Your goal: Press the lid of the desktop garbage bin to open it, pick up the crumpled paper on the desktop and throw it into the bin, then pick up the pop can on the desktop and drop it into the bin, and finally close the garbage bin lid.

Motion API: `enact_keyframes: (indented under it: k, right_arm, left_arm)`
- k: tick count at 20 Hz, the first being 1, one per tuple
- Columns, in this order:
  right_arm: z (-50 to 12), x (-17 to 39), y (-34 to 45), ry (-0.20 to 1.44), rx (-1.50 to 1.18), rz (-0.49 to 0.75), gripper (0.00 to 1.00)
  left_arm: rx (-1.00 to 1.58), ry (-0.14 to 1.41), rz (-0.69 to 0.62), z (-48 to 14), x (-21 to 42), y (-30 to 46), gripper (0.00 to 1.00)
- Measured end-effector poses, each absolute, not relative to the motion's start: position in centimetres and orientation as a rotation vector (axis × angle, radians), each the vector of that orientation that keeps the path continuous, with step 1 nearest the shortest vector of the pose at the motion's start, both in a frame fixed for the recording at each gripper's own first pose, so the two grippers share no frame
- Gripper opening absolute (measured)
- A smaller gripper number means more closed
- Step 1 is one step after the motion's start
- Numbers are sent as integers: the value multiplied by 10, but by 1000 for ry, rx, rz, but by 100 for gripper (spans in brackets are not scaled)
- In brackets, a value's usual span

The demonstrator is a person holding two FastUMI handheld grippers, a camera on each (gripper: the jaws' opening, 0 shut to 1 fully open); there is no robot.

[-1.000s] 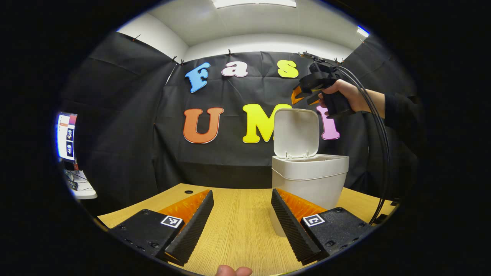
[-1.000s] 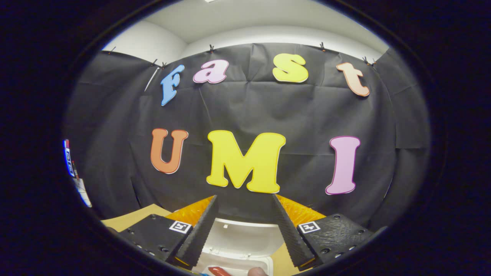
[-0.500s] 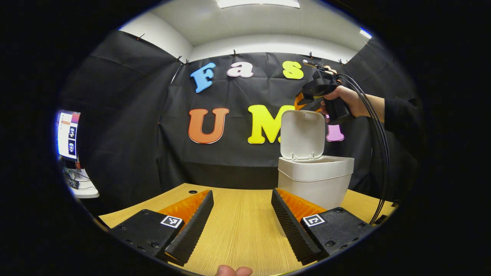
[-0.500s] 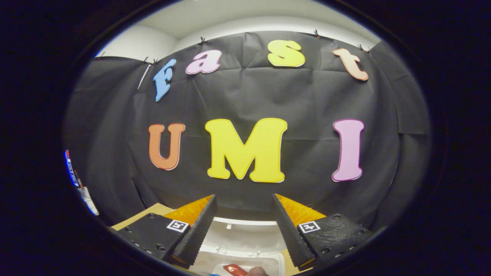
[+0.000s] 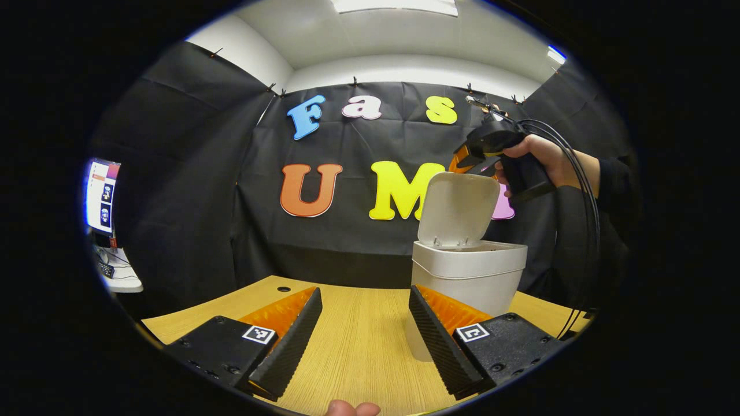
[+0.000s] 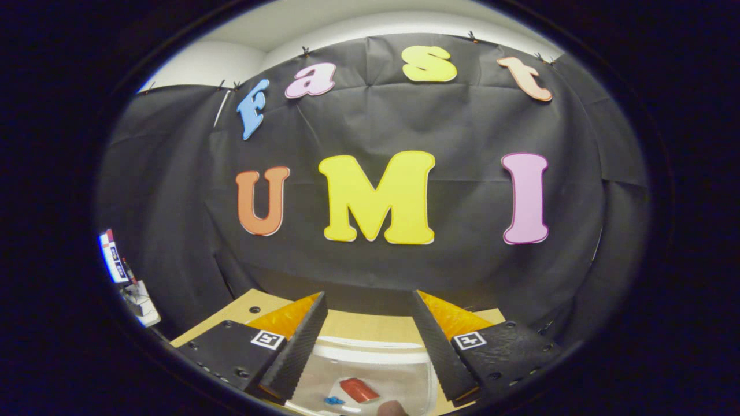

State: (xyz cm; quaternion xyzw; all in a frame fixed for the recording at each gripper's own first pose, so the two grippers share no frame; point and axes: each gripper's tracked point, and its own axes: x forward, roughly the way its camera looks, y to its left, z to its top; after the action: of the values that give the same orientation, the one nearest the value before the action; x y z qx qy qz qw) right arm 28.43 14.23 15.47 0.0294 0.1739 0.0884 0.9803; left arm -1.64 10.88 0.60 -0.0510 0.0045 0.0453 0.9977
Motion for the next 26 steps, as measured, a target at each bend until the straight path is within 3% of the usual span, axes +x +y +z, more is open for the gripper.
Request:
enact_keyframes:
  k: [11,26]
  right_arm:
    - [68,205,148,368,84,225,88]
    - [25,187,147,363,40,230,89]
  left_arm:
    - [-113,-18,81,16,-23,96,98]
    - [-108,-28,70,20,-22,91,97]
